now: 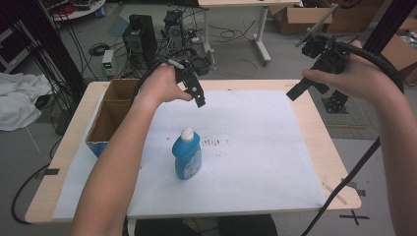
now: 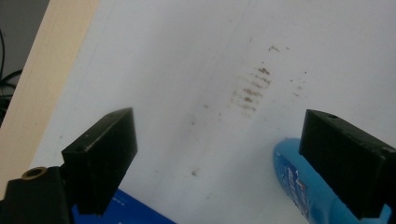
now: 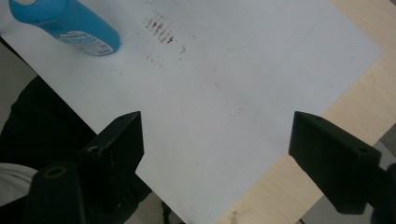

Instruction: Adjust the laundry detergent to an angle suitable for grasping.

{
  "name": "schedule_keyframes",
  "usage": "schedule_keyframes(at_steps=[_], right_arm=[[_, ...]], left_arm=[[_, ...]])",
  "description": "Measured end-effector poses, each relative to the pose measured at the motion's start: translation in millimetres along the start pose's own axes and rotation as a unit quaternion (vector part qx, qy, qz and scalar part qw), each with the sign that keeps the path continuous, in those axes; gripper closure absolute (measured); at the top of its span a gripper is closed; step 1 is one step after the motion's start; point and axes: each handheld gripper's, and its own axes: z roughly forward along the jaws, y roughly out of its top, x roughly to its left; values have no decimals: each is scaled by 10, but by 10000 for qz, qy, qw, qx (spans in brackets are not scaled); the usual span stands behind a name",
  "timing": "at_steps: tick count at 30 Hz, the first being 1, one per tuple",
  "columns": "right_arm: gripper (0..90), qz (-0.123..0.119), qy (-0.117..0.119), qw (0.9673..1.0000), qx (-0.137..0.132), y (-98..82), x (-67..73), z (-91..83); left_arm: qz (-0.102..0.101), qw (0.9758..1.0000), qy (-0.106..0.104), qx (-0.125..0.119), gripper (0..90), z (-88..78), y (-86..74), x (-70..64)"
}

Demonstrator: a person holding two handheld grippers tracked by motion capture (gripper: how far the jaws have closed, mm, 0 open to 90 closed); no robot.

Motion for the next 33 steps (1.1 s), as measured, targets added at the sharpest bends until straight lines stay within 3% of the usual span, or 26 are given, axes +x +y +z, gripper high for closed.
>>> schedule_keyframes(at_steps=[7,33], right_arm=[[161,-131,86,9999,-19,26,39,-24],[160,-152,133,9998,7,79,-18,64]], left_arm=[[6,10000,-4,0,122,-20,-21,1],[17,10000,2,73,136,-7,-31,11]])
